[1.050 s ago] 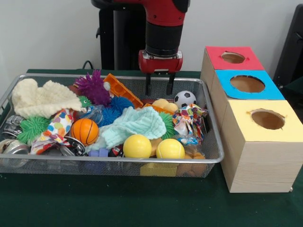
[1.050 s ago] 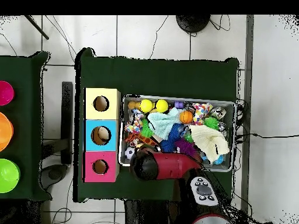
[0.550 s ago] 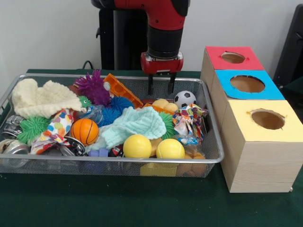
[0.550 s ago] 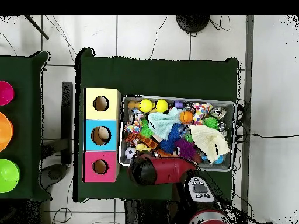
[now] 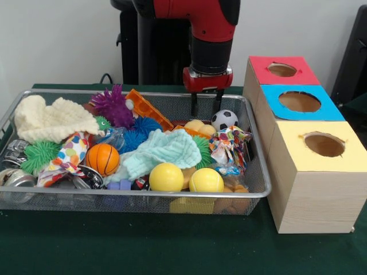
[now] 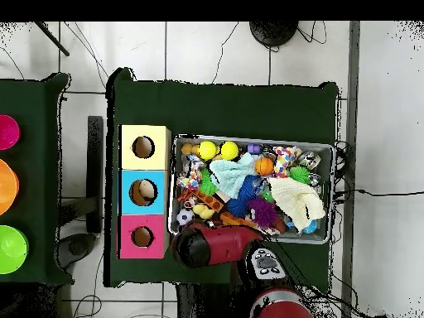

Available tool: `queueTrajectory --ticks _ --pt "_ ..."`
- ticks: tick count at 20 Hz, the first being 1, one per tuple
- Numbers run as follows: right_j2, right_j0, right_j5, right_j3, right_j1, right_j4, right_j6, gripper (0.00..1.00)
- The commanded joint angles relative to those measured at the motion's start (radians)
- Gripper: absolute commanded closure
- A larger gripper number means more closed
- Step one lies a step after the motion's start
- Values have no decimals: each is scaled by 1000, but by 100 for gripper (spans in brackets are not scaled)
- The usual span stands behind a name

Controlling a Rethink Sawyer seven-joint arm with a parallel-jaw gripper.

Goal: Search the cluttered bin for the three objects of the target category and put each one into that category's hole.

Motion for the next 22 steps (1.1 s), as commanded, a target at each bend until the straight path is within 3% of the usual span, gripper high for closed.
queueTrajectory --ticks 1,8,22 --pt "80 23 -74 -35 51 -10 136 0" --pt "114 -6 -2 -104 70 6 91 0" --pt "121 -32 153 -187 1 19 23 0"
